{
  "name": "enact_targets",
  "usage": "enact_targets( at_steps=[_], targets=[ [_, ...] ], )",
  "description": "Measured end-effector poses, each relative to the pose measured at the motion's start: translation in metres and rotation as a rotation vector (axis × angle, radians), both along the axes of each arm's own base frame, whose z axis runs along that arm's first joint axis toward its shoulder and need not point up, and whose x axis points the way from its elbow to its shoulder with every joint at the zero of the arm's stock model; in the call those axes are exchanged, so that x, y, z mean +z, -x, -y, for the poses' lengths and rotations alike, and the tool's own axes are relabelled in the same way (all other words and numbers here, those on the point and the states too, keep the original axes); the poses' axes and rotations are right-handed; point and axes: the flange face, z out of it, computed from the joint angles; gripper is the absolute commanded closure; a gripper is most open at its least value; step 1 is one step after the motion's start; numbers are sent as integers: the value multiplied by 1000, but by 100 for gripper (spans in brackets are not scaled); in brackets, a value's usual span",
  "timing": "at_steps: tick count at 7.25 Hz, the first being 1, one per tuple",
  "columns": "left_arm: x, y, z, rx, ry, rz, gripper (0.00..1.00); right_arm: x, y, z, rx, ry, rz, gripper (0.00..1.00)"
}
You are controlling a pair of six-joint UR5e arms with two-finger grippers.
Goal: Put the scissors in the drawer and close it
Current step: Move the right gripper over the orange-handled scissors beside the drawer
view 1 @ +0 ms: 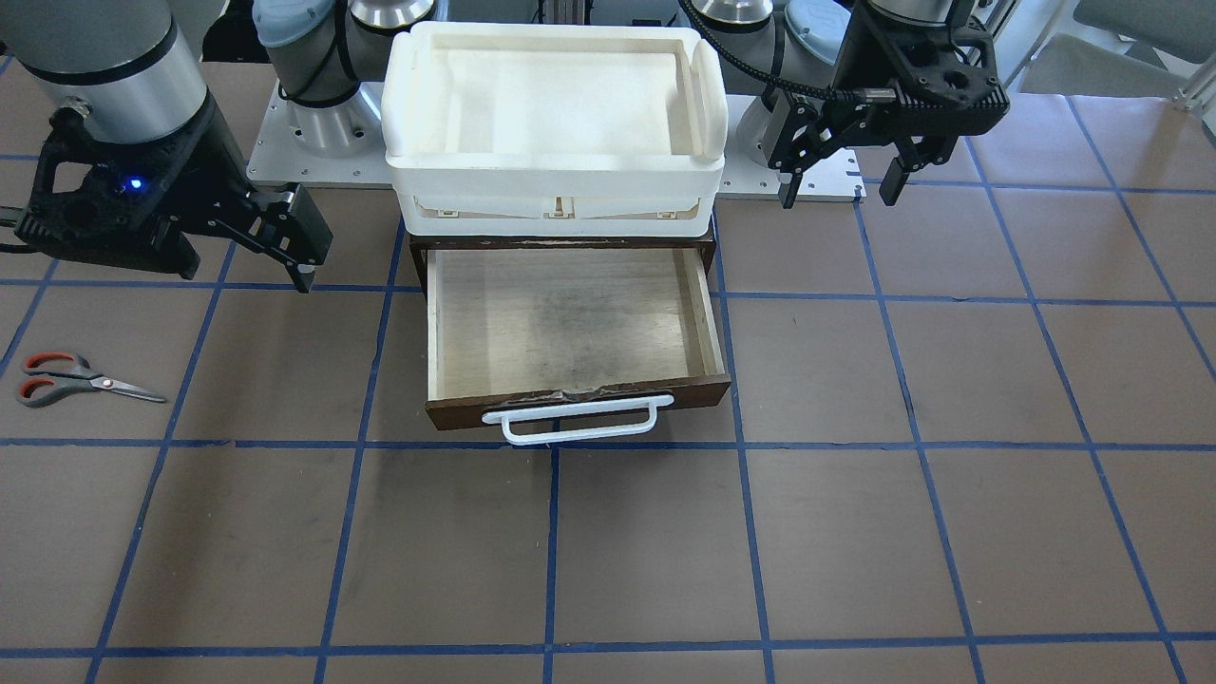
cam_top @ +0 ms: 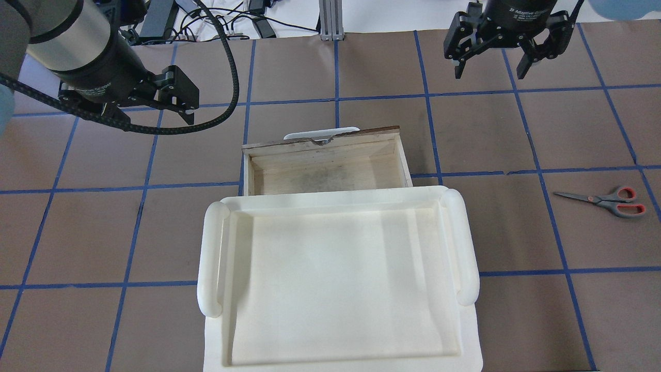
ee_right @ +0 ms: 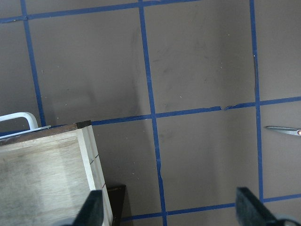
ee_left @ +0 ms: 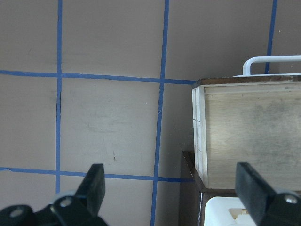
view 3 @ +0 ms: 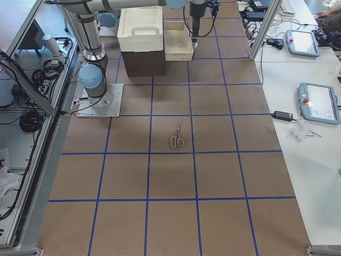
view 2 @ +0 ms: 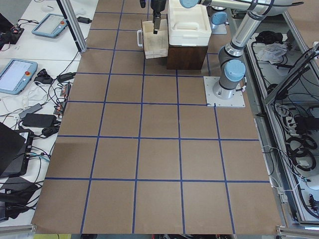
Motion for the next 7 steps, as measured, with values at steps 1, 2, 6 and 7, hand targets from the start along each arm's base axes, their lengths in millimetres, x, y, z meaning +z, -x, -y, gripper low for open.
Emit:
enact_targets(
  at_steps=[1, 2, 6, 7],
  targets=[
    [0, 0, 0, 0, 0, 0, 0, 0, 0, -1, 3, -6, 4, 0],
    [0, 0, 0, 0, 0, 0, 0, 1, -1, -5, 9, -10, 6, 0],
    [0, 0, 0, 0, 0, 0, 0, -20, 3, -36, 46, -61, 5, 0],
    [0, 0, -1, 0, 0, 0, 0, -26, 14, -37, 90, -69, 4, 0]
  ],
)
